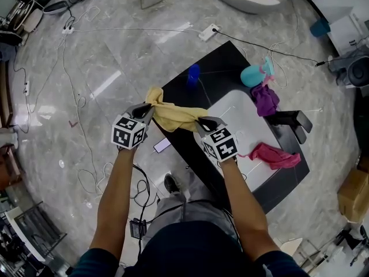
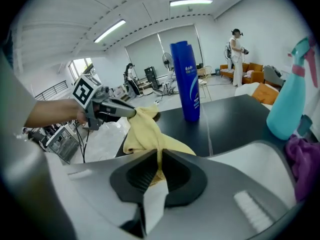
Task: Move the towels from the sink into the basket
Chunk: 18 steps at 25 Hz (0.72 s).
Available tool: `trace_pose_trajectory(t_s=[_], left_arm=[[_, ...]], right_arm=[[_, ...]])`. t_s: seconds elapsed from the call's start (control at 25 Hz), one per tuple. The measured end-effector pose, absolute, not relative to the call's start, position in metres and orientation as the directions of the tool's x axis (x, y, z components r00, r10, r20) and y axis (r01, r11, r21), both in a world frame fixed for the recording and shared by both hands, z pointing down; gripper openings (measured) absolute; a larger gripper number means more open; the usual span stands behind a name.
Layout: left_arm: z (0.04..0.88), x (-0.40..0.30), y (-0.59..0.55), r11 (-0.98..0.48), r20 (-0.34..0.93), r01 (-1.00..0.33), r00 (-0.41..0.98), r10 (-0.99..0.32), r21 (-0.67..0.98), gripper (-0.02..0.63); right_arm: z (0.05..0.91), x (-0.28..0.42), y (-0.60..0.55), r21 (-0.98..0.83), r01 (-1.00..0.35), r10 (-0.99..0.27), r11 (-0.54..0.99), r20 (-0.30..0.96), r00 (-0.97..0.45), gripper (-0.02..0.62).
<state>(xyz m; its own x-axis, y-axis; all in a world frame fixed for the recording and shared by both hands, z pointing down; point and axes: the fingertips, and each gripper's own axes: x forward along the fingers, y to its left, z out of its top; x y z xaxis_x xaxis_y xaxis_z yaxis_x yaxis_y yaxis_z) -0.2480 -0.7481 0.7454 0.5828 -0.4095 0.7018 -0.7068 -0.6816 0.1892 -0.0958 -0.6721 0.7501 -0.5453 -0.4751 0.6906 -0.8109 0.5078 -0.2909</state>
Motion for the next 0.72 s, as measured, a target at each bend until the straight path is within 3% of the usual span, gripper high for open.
trace_pose_trajectory(t_s=[0.72], left_arm=[[0.596,-0.263,-0.719,-0.699,0.525,-0.708,0.636,-0.566,0.104,0.032]], right_arm=[[0.603,-0.107,-0.667,-0.109,-0.844,-0.688,0.525,0.529,-0.496,0.037]])
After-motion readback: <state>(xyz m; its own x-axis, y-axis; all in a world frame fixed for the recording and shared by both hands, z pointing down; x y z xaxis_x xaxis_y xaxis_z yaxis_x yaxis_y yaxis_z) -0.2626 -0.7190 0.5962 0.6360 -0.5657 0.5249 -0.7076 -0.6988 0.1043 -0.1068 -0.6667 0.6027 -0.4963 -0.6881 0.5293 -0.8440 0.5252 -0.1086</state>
